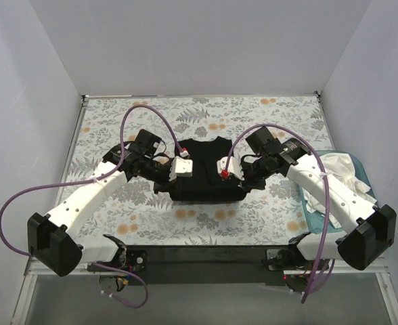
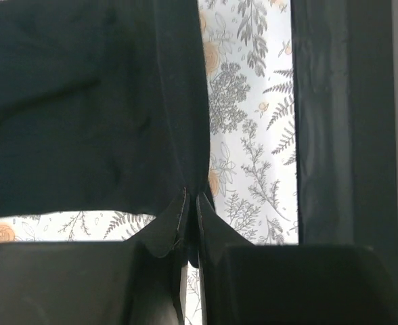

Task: Fold and stack the t-shirts
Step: Fold the tshirt

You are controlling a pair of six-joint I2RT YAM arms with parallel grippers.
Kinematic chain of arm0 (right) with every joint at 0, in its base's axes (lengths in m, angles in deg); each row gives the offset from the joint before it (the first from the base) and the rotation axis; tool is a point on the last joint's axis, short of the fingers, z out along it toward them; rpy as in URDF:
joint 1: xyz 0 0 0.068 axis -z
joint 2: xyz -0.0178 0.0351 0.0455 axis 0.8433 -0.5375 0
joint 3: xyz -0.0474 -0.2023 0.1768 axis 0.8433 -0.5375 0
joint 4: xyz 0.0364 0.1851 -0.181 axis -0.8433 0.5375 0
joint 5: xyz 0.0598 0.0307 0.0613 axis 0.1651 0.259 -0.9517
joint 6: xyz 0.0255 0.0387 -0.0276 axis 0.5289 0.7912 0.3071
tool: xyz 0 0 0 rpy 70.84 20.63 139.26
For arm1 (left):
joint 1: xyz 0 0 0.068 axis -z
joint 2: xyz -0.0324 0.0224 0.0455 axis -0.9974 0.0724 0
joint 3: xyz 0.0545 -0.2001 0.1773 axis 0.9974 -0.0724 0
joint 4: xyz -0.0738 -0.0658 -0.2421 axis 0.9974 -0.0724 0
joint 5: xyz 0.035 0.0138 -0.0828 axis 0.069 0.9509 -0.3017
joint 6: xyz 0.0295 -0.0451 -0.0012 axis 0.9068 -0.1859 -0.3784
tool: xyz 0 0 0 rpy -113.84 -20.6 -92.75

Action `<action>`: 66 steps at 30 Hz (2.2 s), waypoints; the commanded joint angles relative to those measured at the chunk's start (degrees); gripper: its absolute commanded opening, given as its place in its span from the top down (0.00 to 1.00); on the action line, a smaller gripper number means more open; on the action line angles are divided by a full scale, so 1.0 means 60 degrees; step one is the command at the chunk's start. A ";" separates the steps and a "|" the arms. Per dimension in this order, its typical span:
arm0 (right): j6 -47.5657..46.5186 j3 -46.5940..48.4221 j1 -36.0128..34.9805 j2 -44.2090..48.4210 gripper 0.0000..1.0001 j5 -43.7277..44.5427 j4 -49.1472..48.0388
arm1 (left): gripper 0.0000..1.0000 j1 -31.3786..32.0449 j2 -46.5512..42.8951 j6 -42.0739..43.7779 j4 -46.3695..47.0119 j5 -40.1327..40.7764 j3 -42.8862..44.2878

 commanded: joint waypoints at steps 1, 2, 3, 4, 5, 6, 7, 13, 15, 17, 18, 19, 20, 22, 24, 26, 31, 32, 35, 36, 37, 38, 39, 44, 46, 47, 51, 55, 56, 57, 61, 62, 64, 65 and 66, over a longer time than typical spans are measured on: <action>0.0210 0.0706 0.0192 -0.0255 0.99 -0.0270 0.0736 | 1.00 -0.0124 -0.0070 -0.0582 -0.0547 -0.0125 0.0854; 0.0021 0.0852 0.0295 -0.0475 0.99 -0.0342 0.0736 | 1.00 -0.0183 0.0308 -0.0684 -0.0357 -0.0080 0.1016; -0.0054 0.1245 0.0397 -0.0724 0.99 -0.0372 0.0736 | 1.00 -0.0343 0.0514 -0.0656 -0.0079 -0.0123 0.1351; -0.0142 0.1510 0.0616 -0.1321 0.99 -0.0488 0.0750 | 1.00 -0.0852 0.0763 -0.0555 0.0025 -0.0428 0.1499; -0.0316 0.1774 0.0705 -0.1632 0.99 -0.0548 0.0751 | 1.00 -0.1089 0.1418 -0.0510 0.0157 -0.0504 0.1660; -0.0449 0.2429 0.0793 -0.2258 0.99 -0.0577 0.0736 | 1.00 -0.1324 0.1729 -0.0336 0.0332 -0.0591 0.1981; -0.0552 0.2740 0.0953 -0.2598 0.99 -0.0635 0.0707 | 1.00 -0.1761 0.2109 -0.0218 0.0406 -0.0650 0.2173; -0.1343 0.5505 0.1686 -0.5761 0.99 -0.0798 0.0707 | 1.00 -0.2409 0.4440 -0.0405 0.2060 -0.0387 0.3110; -0.1373 0.6356 0.1833 -0.7090 0.99 -0.0812 0.0707 | 1.00 -0.2497 0.5055 -0.0494 0.2746 -0.0213 0.3302; -0.1271 0.7584 0.1980 -0.7944 0.99 -0.0885 0.0721 | 1.00 -0.2585 0.5933 -0.0772 0.3217 -0.0036 0.3651; -0.1227 0.7867 0.2009 -0.8644 0.99 -0.0914 0.0707 | 1.00 -0.2600 0.6212 -0.0875 0.3669 0.0269 0.3770; -0.1212 0.8073 0.2039 -0.8941 0.99 -0.0885 0.0678 | 1.00 -0.2629 0.6780 -0.0919 0.3775 0.0359 0.3931; -0.1212 0.8409 0.2024 -0.9205 0.99 -0.0871 0.0648 | 1.00 -0.2659 0.7004 -0.1021 0.3878 0.0403 0.4193; -0.1081 0.8602 0.2039 -0.9821 0.99 -0.0856 0.0532 | 1.00 -0.2674 0.7443 -0.1008 0.3937 0.0565 0.4400; -0.0993 0.8530 0.2053 -1.0158 0.99 -0.0827 0.0385 | 1.00 -0.2674 0.7781 -0.0978 0.3923 0.0521 0.4430; -0.0817 0.8398 0.2039 -1.0248 0.99 -0.0841 0.0224 | 1.00 -0.2674 0.7855 -0.1022 0.3850 0.0419 0.4285; -0.0465 0.6410 0.1966 -0.9415 0.99 -0.1221 -0.0273 | 1.00 -0.2527 0.7008 -0.1051 0.3849 0.0229 0.2660; -0.0320 0.5985 0.1937 -0.9167 0.99 -0.1294 -0.0405 | 1.00 -0.2513 0.6817 -0.1110 0.3835 0.0069 0.2411; -0.0041 0.4227 0.1703 -0.8112 0.99 -0.1558 -0.0801 | 1.00 -0.2381 0.5764 -0.1213 0.3689 -0.0210 0.1226; 0.0091 0.3701 0.1513 -0.7544 0.99 -0.1631 -0.0918 | 1.00 -0.2265 0.5224 -0.1140 0.3630 -0.0240 0.0932; 0.0164 0.2811 0.1424 -0.7234 0.99 -0.1748 -0.1021 | 1.00 -0.2205 0.4900 -0.1082 0.3572 -0.0284 0.0364; 0.0339 0.2338 0.1250 -0.6607 0.99 -0.1822 -0.1254 | 1.00 -0.2147 0.4418 -0.1081 0.3455 -0.0473 0.0155; 0.0428 0.1985 0.1204 -0.6311 0.99 -0.1895 -0.1343 | 1.00 -0.2132 0.4413 -0.1081 0.3294 -0.0620 -0.0021; 0.1131 0.1527 0.1145 -0.5415 0.97 -0.2174 -0.1403 | 0.59 -0.2029 0.3243 -0.1445 0.3159 -0.1338 -0.0228; 0.1234 0.1527 0.1131 -0.5180 0.96 -0.2291 -0.1417 | 0.50 -0.1898 0.3081 -0.1841 0.3554 -0.1573 -0.0155; 0.1264 0.1527 0.1131 -0.5136 0.96 -0.2306 -0.1403 | 0.48 -0.1810 0.3109 -0.2046 0.3788 -0.1617 0.0019; 0.1147 0.1440 0.1087 -0.5209 0.97 -0.2218 -0.1432 | 0.48 -0.1152 0.3723 -0.2237 0.4170 -0.1837 0.0372; 0.1117 0.1439 0.1072 -0.5180 0.99 -0.2306 -0.1461 | 0.48 -0.0697 0.4236 -0.2721 0.5385 -0.1751 0.0124; 0.1117 0.1439 0.1087 -0.5122 0.99 -0.2320 -0.1461 | 0.48 -0.0609 0.4324 -0.2736 0.5808 -0.1706 0.0066; 0.1103 0.1425 0.1072 -0.5092 0.99 -0.2321 -0.1476 | 0.48 -0.0463 0.4528 -0.2678 0.5899 -0.1676 0.0051; 0.1088 0.1352 0.1087 -0.4799 0.99 -0.2306 -0.1520 | 0.47 -0.0345 0.5130 -0.2707 0.5988 -0.1866 0.0299; 0.1088 0.1323 0.1087 -0.4697 0.99 -0.2306 -0.1505 | 0.47 -0.0330 0.5203 -0.2678 0.5973 -0.1968 0.0328; 0.1074 0.1250 0.1072 -0.4594 0.99 -0.2306 -0.1520 | 0.49 -0.0315 0.5306 -0.2503 0.5915 -0.2071 0.0300; 0.1088 0.1235 0.1072 -0.4550 0.99 -0.2291 -0.1534 | 0.50 -0.0315 0.5321 -0.2429 0.5828 -0.2115 0.0285; 0.1074 0.1220 0.1072 -0.4521 0.99 -0.2291 -0.1535 | 0.51 -0.0301 0.5321 -0.2385 0.5812 -0.2188 0.0241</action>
